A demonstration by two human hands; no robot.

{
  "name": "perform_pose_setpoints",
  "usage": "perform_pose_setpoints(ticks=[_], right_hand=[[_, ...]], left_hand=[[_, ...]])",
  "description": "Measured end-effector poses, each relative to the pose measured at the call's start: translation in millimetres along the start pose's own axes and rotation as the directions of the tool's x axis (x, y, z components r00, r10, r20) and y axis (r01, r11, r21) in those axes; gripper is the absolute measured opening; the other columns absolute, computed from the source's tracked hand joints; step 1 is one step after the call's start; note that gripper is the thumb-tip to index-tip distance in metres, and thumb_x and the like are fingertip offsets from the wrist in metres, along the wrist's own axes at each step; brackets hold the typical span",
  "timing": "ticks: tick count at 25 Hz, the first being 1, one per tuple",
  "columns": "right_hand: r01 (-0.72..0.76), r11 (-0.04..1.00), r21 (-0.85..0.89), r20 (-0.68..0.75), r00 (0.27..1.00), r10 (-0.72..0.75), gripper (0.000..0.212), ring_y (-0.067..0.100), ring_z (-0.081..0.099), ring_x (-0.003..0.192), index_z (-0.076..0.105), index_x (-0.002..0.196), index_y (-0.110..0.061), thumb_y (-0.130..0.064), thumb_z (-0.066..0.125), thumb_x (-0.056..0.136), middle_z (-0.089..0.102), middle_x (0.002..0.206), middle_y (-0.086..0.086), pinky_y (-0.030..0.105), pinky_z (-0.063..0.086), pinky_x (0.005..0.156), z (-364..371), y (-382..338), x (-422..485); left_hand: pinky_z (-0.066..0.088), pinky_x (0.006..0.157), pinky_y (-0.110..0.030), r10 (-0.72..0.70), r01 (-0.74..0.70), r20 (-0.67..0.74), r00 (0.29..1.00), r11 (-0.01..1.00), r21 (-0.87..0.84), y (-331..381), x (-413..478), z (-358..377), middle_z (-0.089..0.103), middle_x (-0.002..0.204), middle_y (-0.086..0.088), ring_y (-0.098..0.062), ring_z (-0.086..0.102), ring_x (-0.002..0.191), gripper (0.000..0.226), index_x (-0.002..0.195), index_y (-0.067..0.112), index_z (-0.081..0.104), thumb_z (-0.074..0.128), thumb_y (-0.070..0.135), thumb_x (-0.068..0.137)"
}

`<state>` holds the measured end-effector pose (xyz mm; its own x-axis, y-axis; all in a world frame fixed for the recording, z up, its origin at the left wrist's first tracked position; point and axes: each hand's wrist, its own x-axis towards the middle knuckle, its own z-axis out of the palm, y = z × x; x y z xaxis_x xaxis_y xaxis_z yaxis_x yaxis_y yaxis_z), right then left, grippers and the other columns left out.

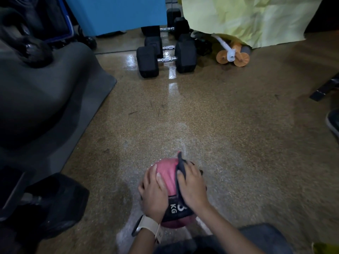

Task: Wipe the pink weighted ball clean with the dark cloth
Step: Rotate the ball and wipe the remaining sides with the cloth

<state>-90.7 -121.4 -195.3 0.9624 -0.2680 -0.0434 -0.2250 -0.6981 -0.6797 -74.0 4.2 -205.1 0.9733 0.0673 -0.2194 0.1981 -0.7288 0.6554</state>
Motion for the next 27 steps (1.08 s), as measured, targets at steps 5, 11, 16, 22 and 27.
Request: perform_pose_setpoints(ticks=[5,11,16,22,27], right_hand=[[0.198,0.978,0.071,0.129,0.97,-0.206,0.05,0.01,0.015,0.147,0.033,0.146,-0.037,-0.053,0.022,0.1,0.028,0.155,-0.014,0.029,0.015,0.115,-8,25,-15],[0.016,0.997,-0.073,-0.06,0.998,-0.021,0.055,0.025,0.042,0.132,0.05,0.135,-0.024,-0.05,0.017,0.1,0.052,0.139,0.0,0.044,0.031,0.106,7,1,-12],[0.073,0.991,-0.112,0.059,0.996,-0.067,0.06,0.017,0.02,0.145,0.034,0.145,-0.033,-0.056,0.014,0.094,0.03,0.155,-0.01,0.043,0.018,0.117,-6,11,-12],[-0.036,0.996,-0.078,-0.038,0.999,0.033,0.061,0.021,0.028,0.143,0.04,0.144,-0.031,-0.051,0.018,0.09,0.037,0.153,-0.006,0.045,0.019,0.116,-2,10,-5],[0.03,0.993,-0.115,0.03,0.999,-0.026,0.062,0.013,0.014,0.147,0.032,0.147,-0.035,-0.054,0.012,0.091,0.025,0.154,-0.015,0.042,0.014,0.118,-7,12,-8]], left_hand=[[0.016,0.121,-0.051,-0.095,0.096,0.041,0.995,0.995,-0.03,5,-10,-20,0.029,0.164,-0.011,-0.036,0.029,0.15,0.049,0.158,0.028,0.029,0.021,0.036,0.11],[0.003,0.12,-0.074,0.077,-0.096,0.153,0.985,0.988,0.122,17,10,-20,0.026,0.163,0.021,-0.024,0.021,0.155,0.047,0.151,0.059,0.011,0.012,0.051,0.105],[0.024,0.124,-0.043,0.189,-0.243,0.311,0.931,0.959,0.145,20,48,2,0.046,0.157,0.009,-0.021,0.036,0.149,0.073,0.149,0.041,0.044,0.013,0.061,0.086],[0.035,0.116,-0.045,0.102,-0.111,0.089,0.991,0.988,0.107,40,41,17,0.058,0.145,0.012,-0.025,0.05,0.135,0.071,0.135,0.044,0.058,0.013,0.066,0.085],[0.041,0.11,-0.05,0.067,-0.068,0.041,0.997,0.997,0.022,33,43,19,0.063,0.138,0.015,-0.025,0.055,0.128,0.067,0.129,0.047,0.062,0.017,0.066,0.084]])
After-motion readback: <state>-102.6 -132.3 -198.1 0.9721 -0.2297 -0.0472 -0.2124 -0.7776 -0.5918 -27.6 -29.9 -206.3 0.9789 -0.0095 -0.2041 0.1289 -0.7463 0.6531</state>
